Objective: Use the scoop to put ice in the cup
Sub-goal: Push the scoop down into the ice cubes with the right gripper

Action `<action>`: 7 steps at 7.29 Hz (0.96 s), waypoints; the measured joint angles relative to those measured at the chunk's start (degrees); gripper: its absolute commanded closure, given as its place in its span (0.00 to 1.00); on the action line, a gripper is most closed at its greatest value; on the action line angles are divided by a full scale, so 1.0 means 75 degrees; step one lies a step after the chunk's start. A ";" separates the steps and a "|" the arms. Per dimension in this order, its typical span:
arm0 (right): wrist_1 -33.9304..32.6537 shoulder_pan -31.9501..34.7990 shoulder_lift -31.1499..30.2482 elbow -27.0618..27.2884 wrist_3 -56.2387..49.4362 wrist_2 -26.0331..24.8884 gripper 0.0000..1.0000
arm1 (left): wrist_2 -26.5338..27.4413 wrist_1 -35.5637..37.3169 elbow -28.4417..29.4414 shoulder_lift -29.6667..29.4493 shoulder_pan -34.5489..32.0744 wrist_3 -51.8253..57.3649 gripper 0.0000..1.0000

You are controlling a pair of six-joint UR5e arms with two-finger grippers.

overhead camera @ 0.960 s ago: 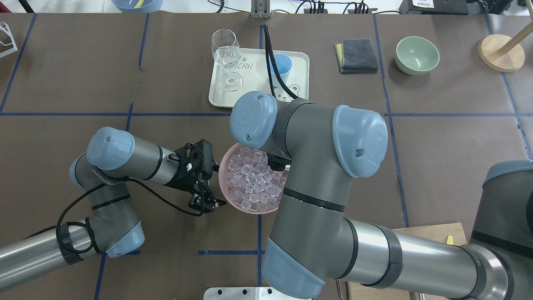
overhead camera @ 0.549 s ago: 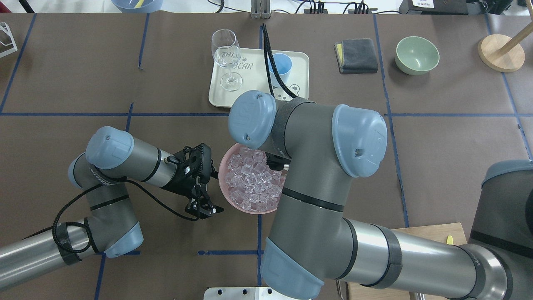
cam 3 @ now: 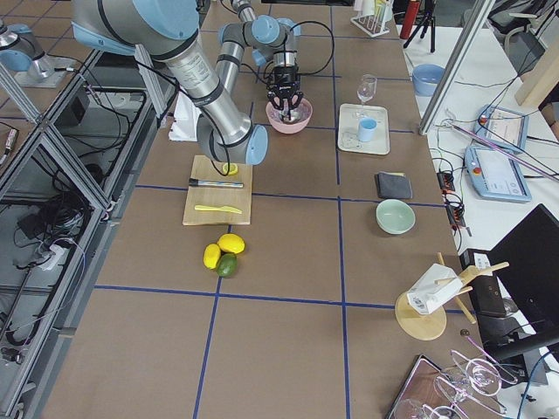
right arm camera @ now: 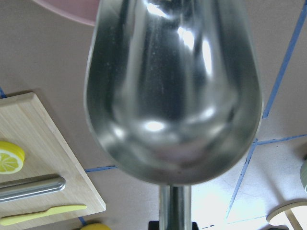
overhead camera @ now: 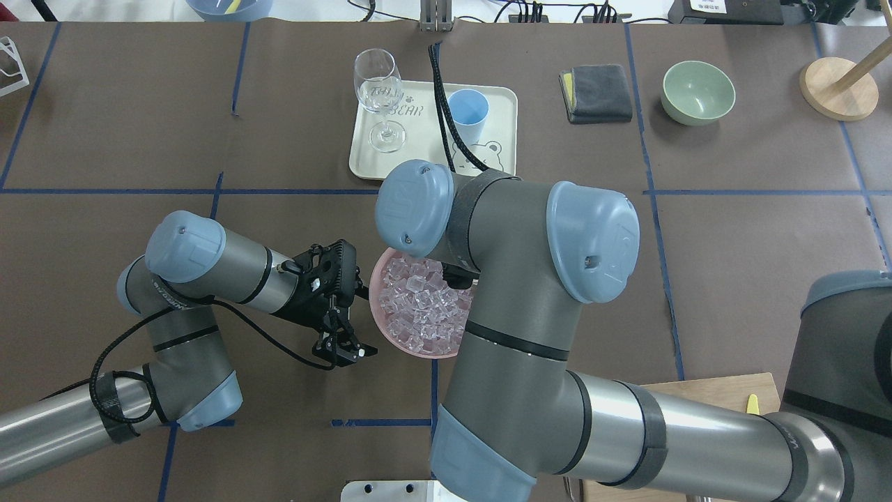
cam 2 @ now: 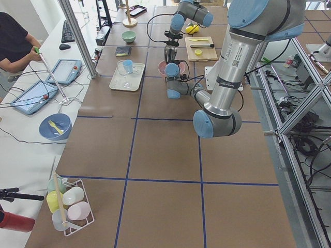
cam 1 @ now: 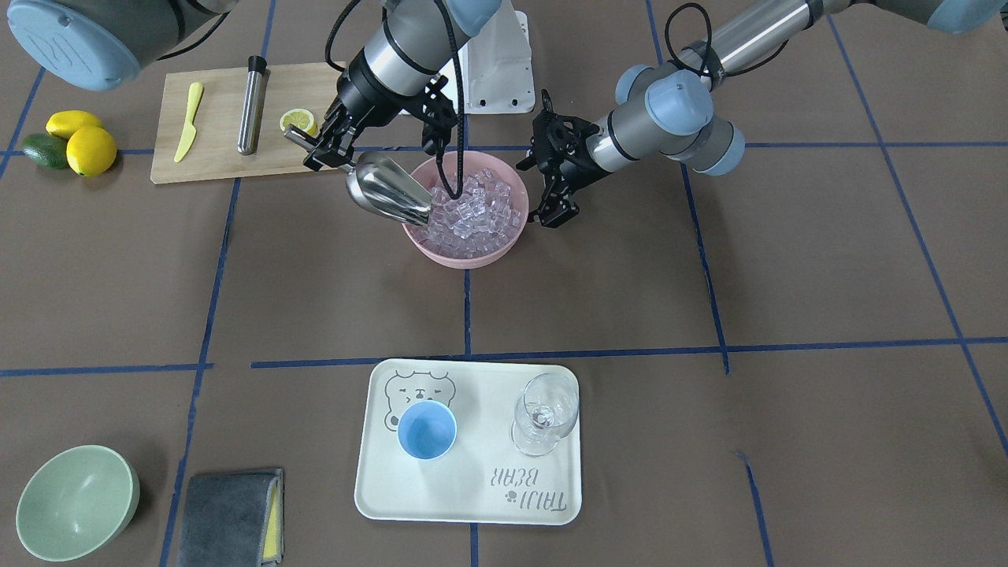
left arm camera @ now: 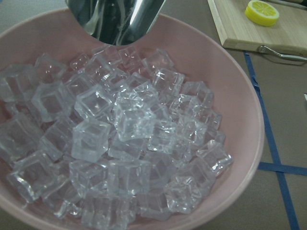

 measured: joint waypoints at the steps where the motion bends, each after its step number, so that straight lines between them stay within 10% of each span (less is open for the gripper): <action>1: -0.0256 -0.0030 0.0135 -0.0068 -0.0069 -0.0108 1.00 | 0.0003 0.0000 0.0001 0.0000 -0.0004 0.0001 0.00; 7: -0.0689 -0.0315 0.0922 -0.1296 -0.0256 -0.0576 1.00 | 0.0004 0.0000 0.0013 0.0016 -0.0009 0.0001 0.00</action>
